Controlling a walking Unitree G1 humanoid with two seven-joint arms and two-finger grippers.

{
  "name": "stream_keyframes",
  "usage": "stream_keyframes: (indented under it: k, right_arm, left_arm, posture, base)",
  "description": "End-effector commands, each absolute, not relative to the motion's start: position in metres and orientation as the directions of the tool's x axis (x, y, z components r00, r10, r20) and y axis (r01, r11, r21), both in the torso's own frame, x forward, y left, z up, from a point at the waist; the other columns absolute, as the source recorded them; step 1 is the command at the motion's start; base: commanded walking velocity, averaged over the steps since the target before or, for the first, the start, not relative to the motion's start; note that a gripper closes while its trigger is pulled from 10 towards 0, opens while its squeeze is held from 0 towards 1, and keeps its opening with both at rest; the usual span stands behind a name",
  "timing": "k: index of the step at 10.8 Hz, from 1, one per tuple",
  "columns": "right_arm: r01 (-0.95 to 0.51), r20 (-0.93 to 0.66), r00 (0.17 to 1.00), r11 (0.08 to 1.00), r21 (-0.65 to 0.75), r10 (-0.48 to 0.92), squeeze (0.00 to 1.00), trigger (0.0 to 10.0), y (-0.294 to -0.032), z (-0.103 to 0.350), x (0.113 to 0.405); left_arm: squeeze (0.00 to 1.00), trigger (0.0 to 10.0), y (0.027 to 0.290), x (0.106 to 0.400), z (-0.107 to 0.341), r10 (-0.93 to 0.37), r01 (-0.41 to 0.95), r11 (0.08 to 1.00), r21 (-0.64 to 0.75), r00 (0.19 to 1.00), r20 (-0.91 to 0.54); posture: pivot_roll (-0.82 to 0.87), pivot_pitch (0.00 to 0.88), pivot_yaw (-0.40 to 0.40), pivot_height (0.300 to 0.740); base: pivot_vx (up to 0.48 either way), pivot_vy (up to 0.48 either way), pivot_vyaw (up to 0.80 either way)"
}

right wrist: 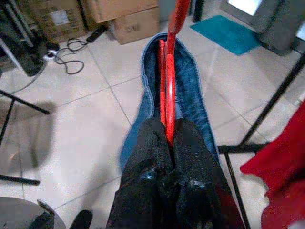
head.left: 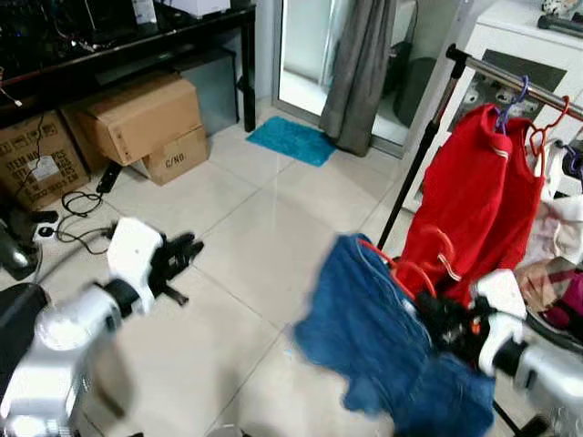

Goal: Hang hanger

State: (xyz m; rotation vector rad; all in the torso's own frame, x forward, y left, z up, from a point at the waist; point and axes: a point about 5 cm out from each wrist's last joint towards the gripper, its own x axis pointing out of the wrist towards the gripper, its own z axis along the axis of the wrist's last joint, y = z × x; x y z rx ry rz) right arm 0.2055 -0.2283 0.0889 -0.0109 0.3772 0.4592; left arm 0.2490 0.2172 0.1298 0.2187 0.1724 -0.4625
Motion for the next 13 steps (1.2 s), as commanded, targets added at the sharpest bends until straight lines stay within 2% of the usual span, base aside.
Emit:
stream_keyframes:
  k: [1,3,5,6,8,9,11,13]
  right_arm:
    - [-0.387,-0.293,0.877,0.921,0.039,0.381,0.0,10.0,-0.23,0.104,0.205]
    - [-0.282,-0.245,0.925,0.957,0.068,0.29,0.0,10.0,-0.224,0.104,0.18]
    - [-0.233,-0.329,0.915,0.972,0.041,0.234,0.0,10.0,-0.226,0.091,0.151]
    - [-0.137,-0.365,0.922,0.991,0.01,0.131,0.0,10.0,-0.237,0.087,0.141]
    - [-0.001,-0.4,0.917,1.0,-0.031,-0.011,0.0,10.0,-0.252,0.084,0.139]
    - [0.051,-0.453,0.888,0.996,-0.074,-0.079,0.0,10.0,-0.258,0.076,0.138]
    - [0.114,-0.467,0.871,0.987,-0.115,-0.155,0.0,10.0,-0.258,0.069,0.137]
    - [0.055,-0.423,0.904,0.998,-0.044,-0.068,0.0,10.0,-0.237,0.071,0.15]
  left_arm:
    - [0.0,10.0,0.209,0.244,0.127,-0.394,0.435,0.884,0.173,0.891,-0.227]
    - [0.0,10.0,0.188,0.231,0.113,-0.351,0.396,0.901,0.177,0.905,-0.24]
    - [0.0,10.0,0.172,0.22,0.102,-0.36,0.399,0.911,0.1,0.891,-0.276]
    - [0.0,10.0,0.169,0.216,0.098,-0.363,0.401,0.913,0.078,0.885,-0.293]
    - [0.0,10.0,0.169,0.218,0.094,-0.35,0.403,0.905,0.14,0.888,-0.297]
    - [0.0,10.0,0.167,0.217,0.092,-0.359,0.418,0.895,0.158,0.883,-0.303]
    - [0.0,10.0,0.165,0.217,0.095,-0.374,0.418,0.899,0.128,0.888,-0.267]
    - [0.0,10.0,0.16,0.22,0.097,-0.375,0.413,0.901,0.134,0.896,-0.238]
  posture:
    - [0.04,0.03,-0.02,0.74]
    - [0.03,0.033,-0.02,0.74]
    - [0.01,0.035,-0.005,0.74]
    - [0.0,0.038,0.006,0.74]
    - [-0.02,0.04,0.014,0.74]
    - [-0.02,0.04,0.013,0.74]
    - [-0.02,0.037,0.006,0.74]
    - [-0.01,0.03,0.006,0.74]
  base:
    - [0.0,0.0,0.0]
    - [0.0,0.0,0.0]
    - [0.0,0.0,0.0]
    - [0.0,0.0,0.0]
    - [0.0,0.0,0.0]
    - [0.0,0.0,0.0]
    - [0.0,0.0,0.0]
    - [0.0,0.0,0.0]
